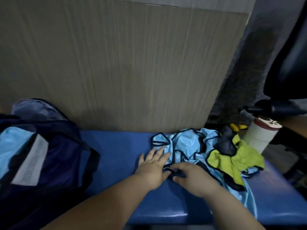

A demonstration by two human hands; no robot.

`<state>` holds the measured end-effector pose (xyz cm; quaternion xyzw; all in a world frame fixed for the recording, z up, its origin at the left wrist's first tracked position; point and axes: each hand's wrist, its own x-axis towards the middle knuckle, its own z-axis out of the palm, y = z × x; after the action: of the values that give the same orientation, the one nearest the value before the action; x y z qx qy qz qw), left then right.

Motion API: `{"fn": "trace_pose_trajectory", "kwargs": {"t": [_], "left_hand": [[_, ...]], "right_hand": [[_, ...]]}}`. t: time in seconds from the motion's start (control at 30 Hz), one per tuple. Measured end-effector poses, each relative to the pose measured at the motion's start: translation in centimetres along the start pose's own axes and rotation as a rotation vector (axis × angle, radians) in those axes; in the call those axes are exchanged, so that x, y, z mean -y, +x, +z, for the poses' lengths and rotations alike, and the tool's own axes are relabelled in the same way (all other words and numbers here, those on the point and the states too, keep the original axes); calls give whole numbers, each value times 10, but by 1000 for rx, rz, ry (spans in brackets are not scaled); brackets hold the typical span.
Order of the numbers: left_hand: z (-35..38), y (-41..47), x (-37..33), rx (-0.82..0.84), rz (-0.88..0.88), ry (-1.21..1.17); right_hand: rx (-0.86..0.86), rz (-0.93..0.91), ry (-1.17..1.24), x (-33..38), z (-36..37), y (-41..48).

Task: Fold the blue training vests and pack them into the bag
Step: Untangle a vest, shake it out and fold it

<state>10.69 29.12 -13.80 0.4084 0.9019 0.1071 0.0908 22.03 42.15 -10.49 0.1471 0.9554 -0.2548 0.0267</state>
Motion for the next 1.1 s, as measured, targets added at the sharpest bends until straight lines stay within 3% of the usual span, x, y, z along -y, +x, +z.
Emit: {"fn": "trace_pose_trajectory", "kwargs": {"t": [0.1, 0.23, 0.43, 0.57, 0.73, 0.93, 1.1], "left_hand": [[11, 12, -1, -22, 8, -41], [19, 14, 8, -260, 53, -81], [31, 7, 15, -463, 55, -210], [29, 4, 18, -708, 49, -281], [16, -12, 20, -754, 59, -554], [-15, -23, 35, -795, -294, -877], [-44, -21, 48, -973, -456, -953]], "right_hand": [[-152, 30, -7, -14, -14, -4], [-292, 122, -98, -28, -23, -6], [-235, 275, -156, -34, -24, -14], [-214, 293, -158, -39, -23, -20], [-191, 287, -257, -43, -17, -23], [-220, 302, -221, -40, -19, -21], [-233, 305, -186, -38, -22, -20]]}}
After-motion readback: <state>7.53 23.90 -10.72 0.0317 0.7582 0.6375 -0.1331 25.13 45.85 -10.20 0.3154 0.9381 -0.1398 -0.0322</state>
